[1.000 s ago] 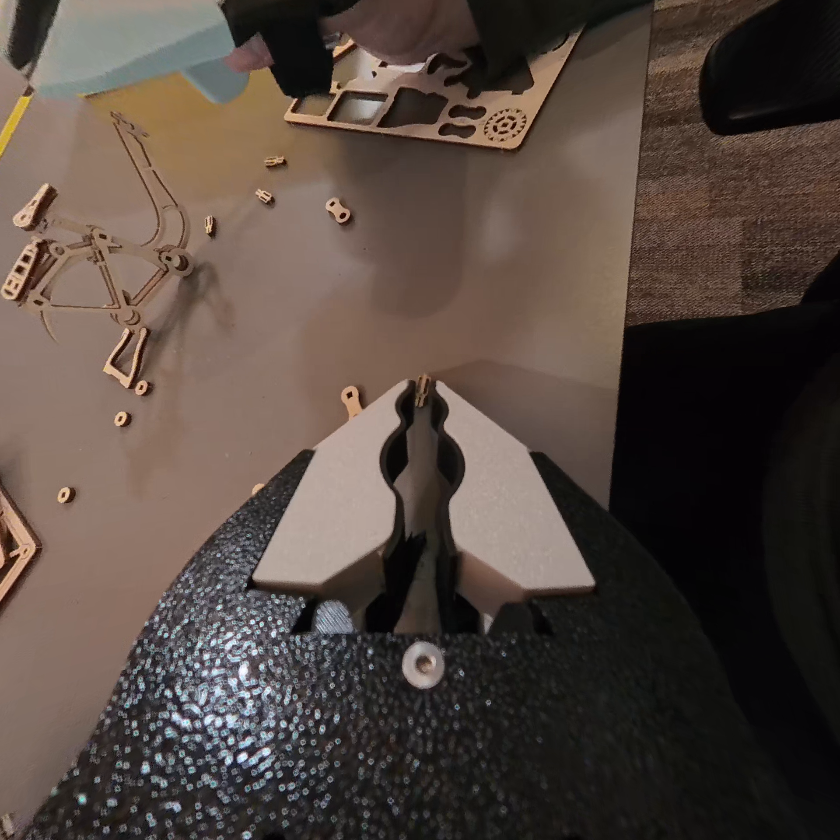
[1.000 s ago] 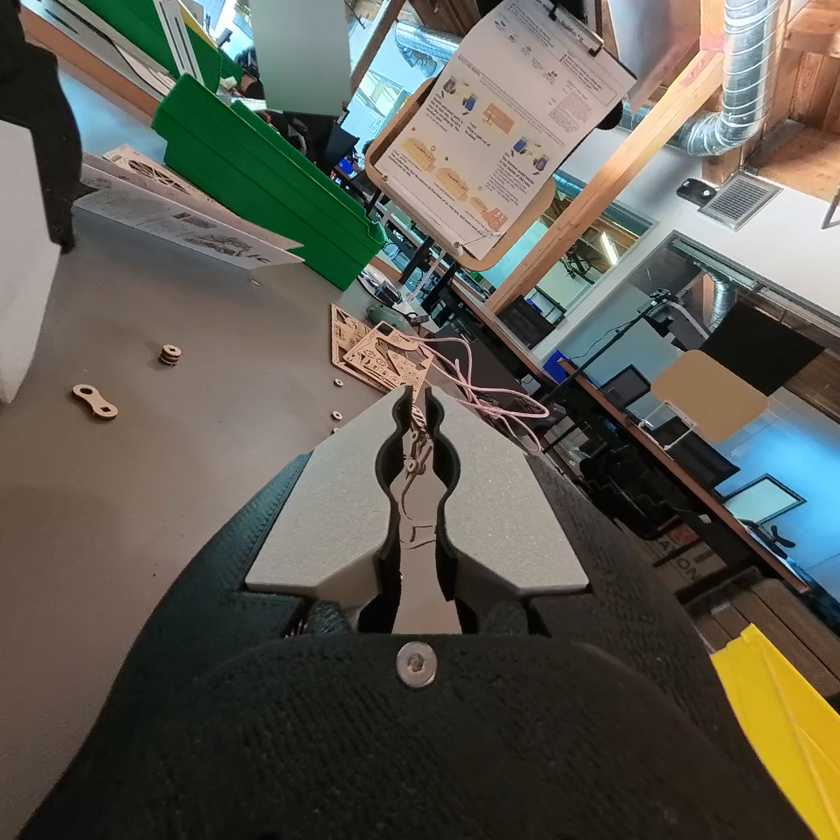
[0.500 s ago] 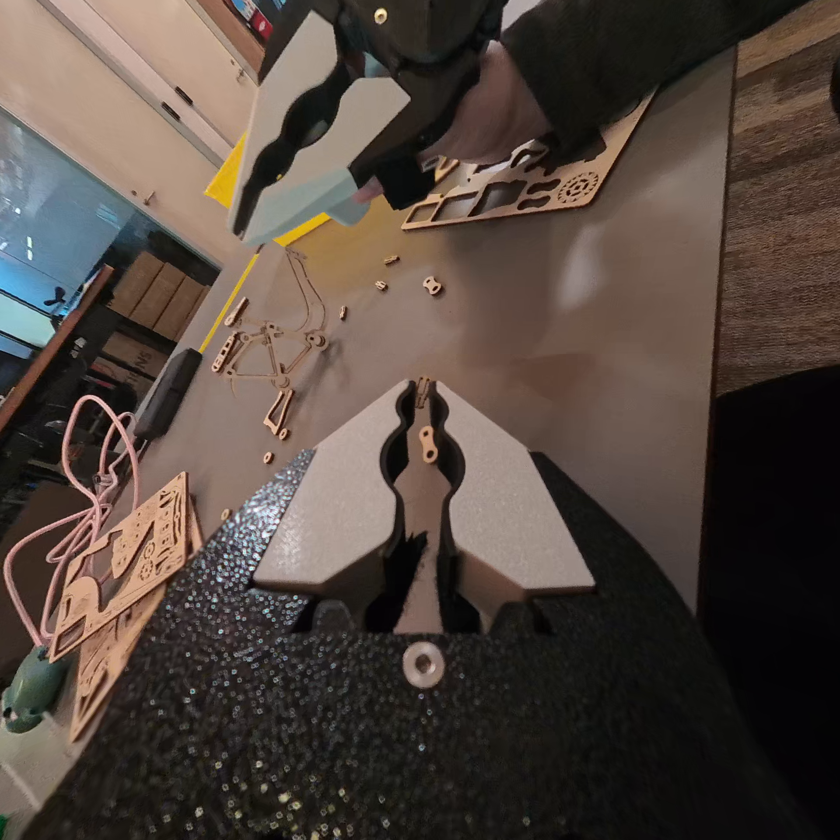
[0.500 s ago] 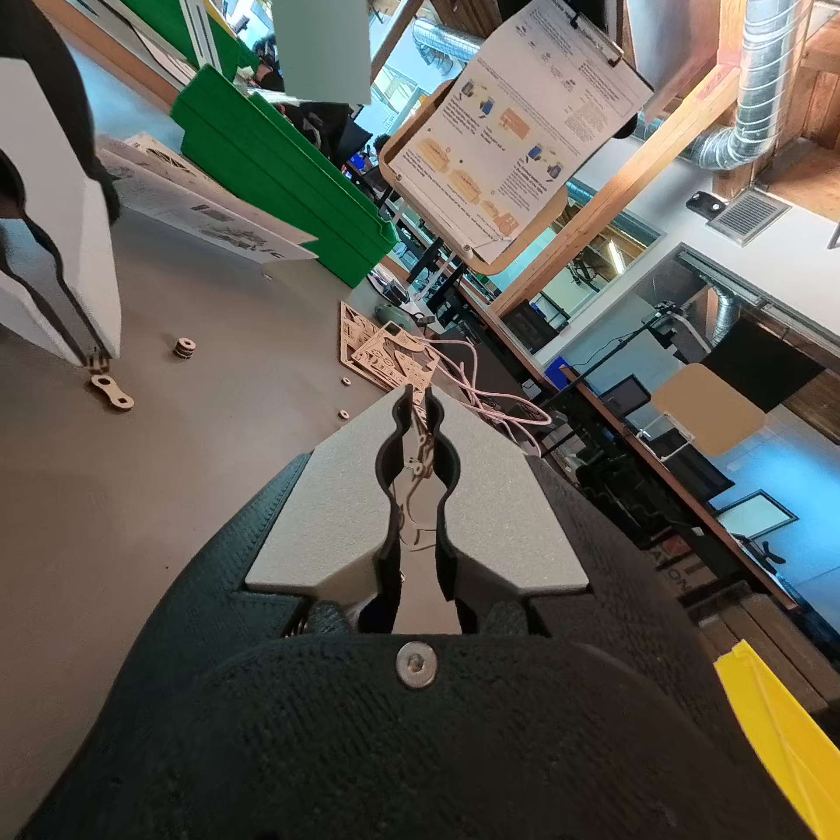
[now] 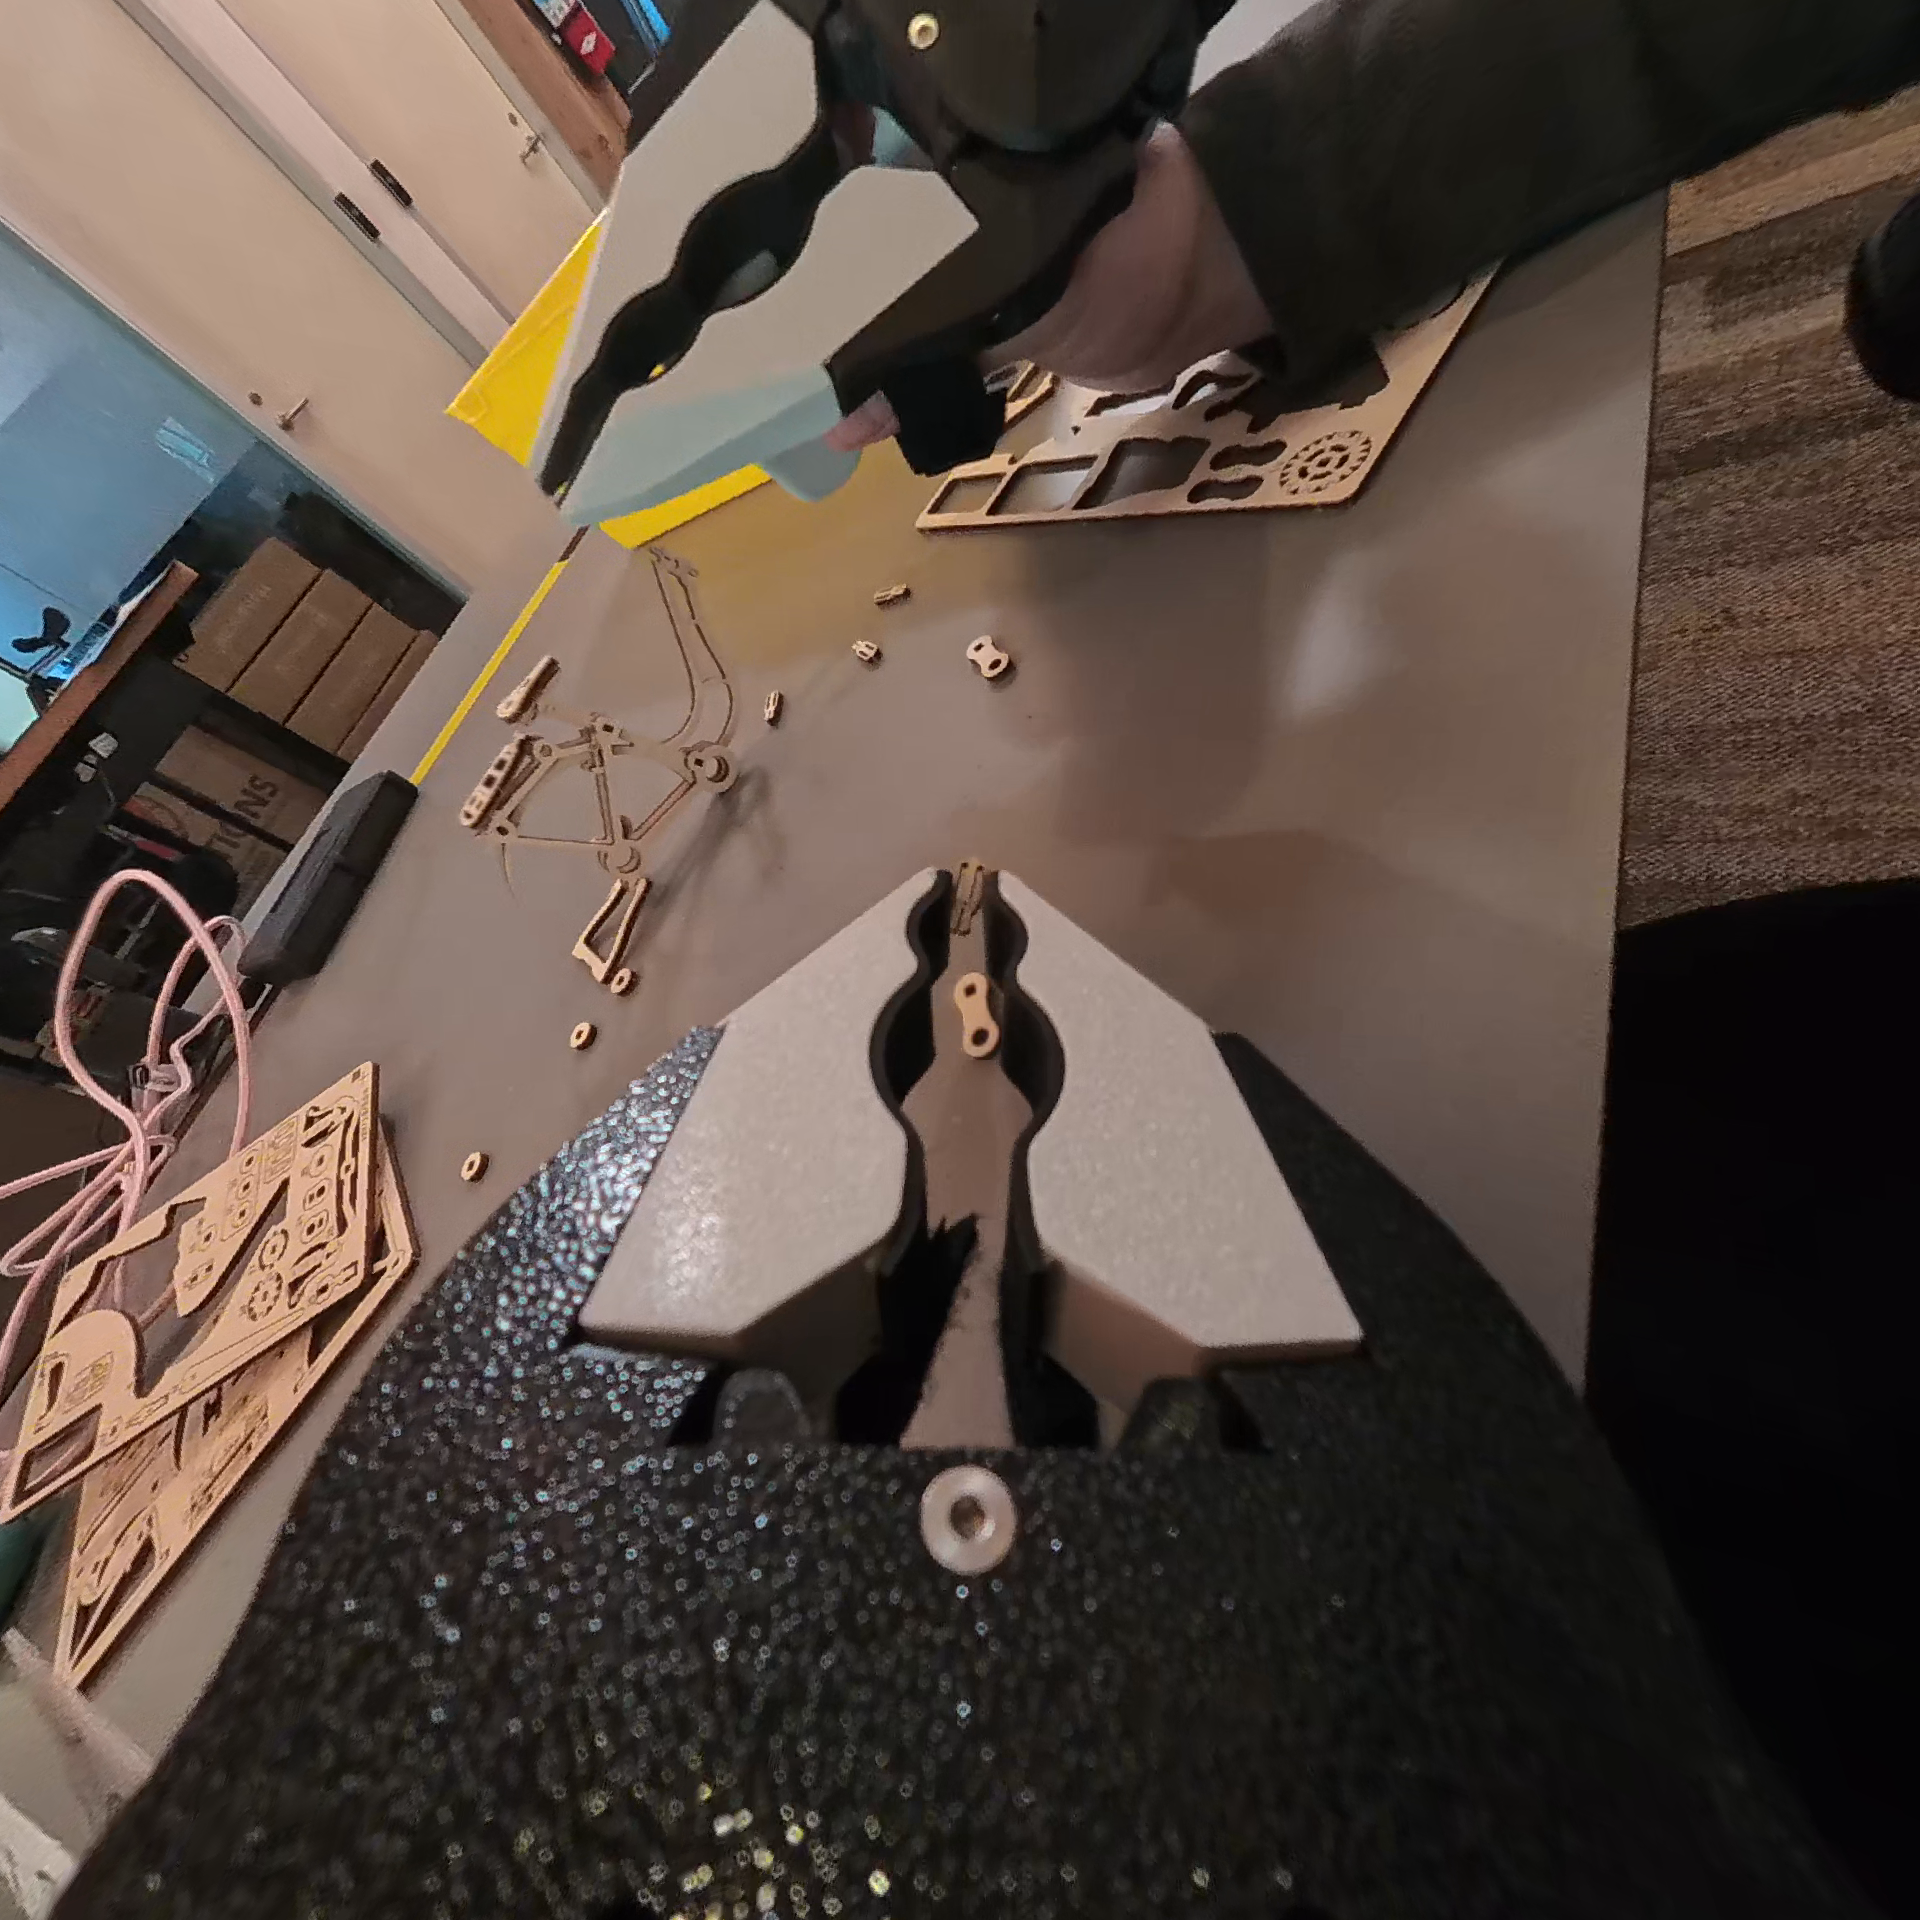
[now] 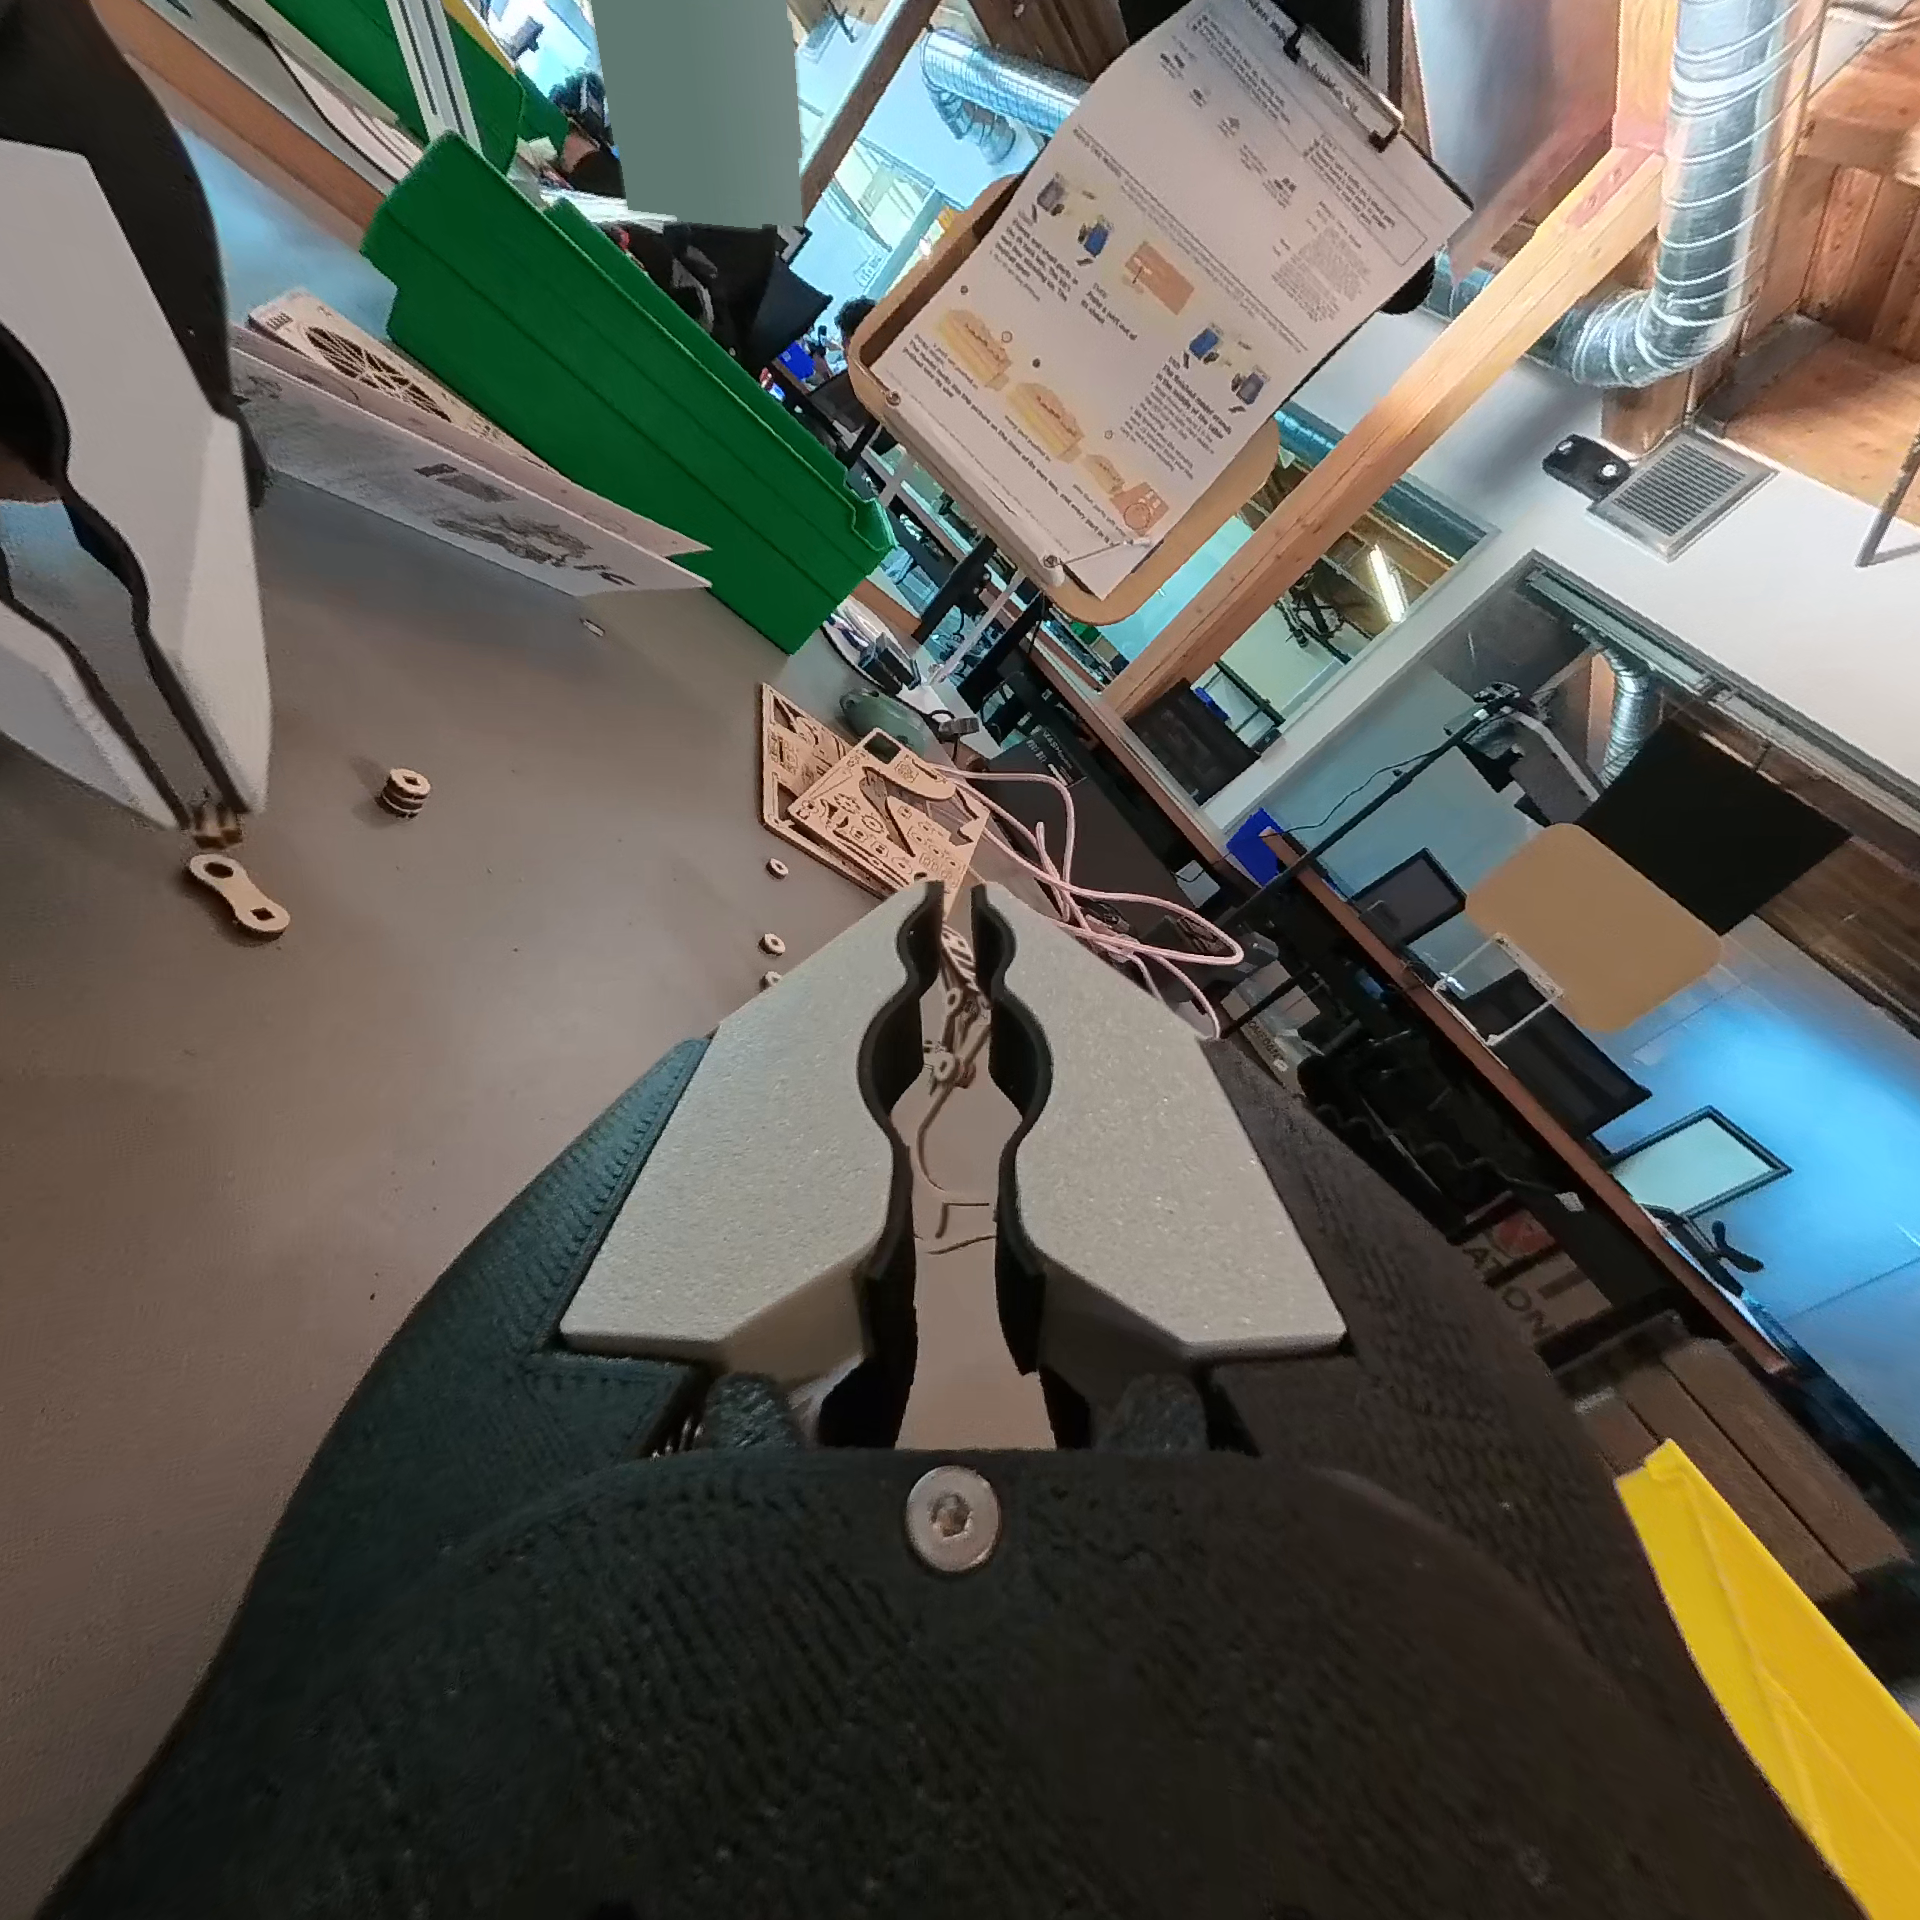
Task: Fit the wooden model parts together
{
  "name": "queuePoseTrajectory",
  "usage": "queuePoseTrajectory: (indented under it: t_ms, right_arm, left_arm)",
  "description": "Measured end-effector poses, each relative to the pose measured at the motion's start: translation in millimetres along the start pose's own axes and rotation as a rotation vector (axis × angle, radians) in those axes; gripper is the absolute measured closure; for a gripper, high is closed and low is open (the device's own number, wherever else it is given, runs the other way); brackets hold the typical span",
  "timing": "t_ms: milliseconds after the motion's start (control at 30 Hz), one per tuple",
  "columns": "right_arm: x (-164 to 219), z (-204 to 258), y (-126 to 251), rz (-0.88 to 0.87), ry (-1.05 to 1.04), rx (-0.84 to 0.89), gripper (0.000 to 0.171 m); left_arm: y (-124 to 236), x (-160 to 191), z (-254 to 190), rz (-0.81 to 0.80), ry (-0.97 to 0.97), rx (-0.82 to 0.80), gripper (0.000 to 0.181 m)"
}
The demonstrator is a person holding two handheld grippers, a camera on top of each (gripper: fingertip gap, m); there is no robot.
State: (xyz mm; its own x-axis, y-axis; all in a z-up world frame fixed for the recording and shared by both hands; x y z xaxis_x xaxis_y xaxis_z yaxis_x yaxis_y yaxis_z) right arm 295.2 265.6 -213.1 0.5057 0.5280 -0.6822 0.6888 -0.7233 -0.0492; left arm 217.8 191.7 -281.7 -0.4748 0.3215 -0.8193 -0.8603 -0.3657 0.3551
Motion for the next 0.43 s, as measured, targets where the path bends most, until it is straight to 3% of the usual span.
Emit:
queuePoseTrajectory:
  t_ms: [433]
  right_arm:
    - [10,-19,3,0.052,0.079,0.154,0.169]
  left_arm:
    - [-2,2,1,0.014,0.017,0.011,0.178]
Point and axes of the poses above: each gripper's, where its closed fingertips meet, y back along the fingers, x out of its underside, z = x × y across the jaws, the point moved 1 cm from there along y, back along the fingers, and after that the axes turned 5 degrees about y, right-handed, at the moved point
